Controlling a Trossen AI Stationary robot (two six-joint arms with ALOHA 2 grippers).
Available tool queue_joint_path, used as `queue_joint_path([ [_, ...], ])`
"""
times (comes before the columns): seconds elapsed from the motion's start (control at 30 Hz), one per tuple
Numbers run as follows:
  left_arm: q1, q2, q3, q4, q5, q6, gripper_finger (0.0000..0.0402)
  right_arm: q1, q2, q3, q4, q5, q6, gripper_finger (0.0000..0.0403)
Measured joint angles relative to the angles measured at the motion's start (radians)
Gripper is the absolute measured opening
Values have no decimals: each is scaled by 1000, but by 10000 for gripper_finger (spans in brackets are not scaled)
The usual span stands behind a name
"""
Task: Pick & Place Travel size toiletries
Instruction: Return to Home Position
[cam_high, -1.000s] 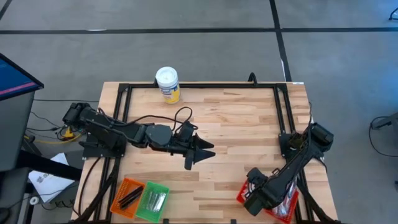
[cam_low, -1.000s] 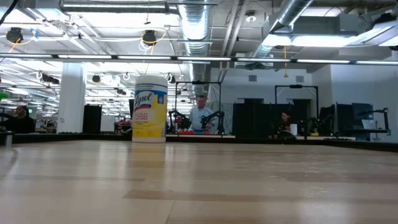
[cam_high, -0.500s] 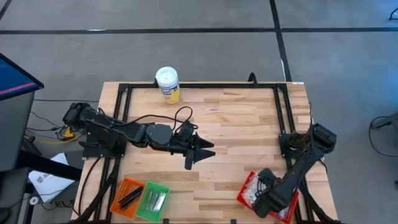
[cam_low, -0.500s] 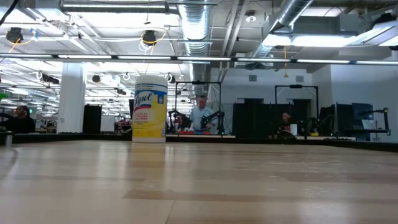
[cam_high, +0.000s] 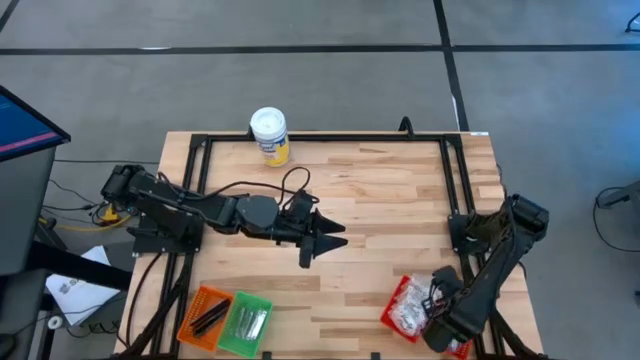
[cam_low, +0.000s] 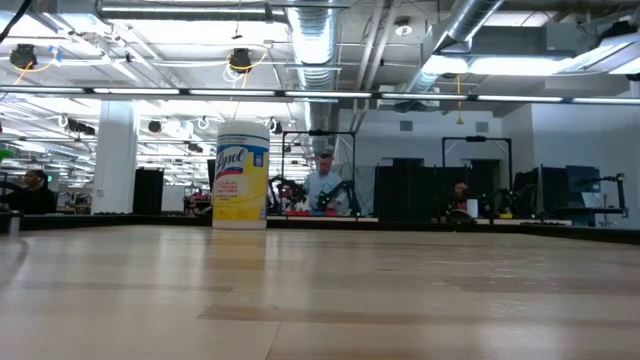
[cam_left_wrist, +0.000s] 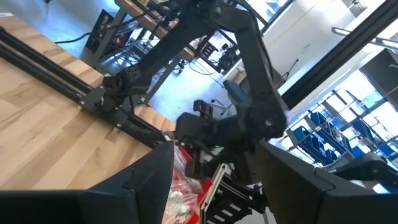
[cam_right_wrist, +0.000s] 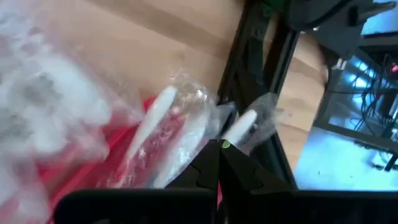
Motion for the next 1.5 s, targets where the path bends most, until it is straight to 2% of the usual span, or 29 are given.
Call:
queue_joint_path([
  [0.17,0,0,0,1,0,3,221,2,-81,-108,3,-11,100,0],
  [0.37,0,0,0,0,0,3,221,-21,-169,-213,5,5,108,0],
  [0.5,0,0,0,0,0,3,221,-49,-234,-326,139,53,40,0],
  [0.63,0,0,0,0,0,3,221,-124,-282,-396,264,115,-81,0],
  [0.9,0,0,0,-1,0,3,221,-276,-317,-396,242,213,-253,0],
  [1.13,0,0,0,-2,1,7,221,-391,-312,-360,572,330,-637,0],
  [1.27,0,0,0,-5,1,9,221,-430,-263,-281,586,350,-745,0],
  [1.5,0,0,0,-14,1,9,221,-429,-72,-118,628,344,-876,0],
])
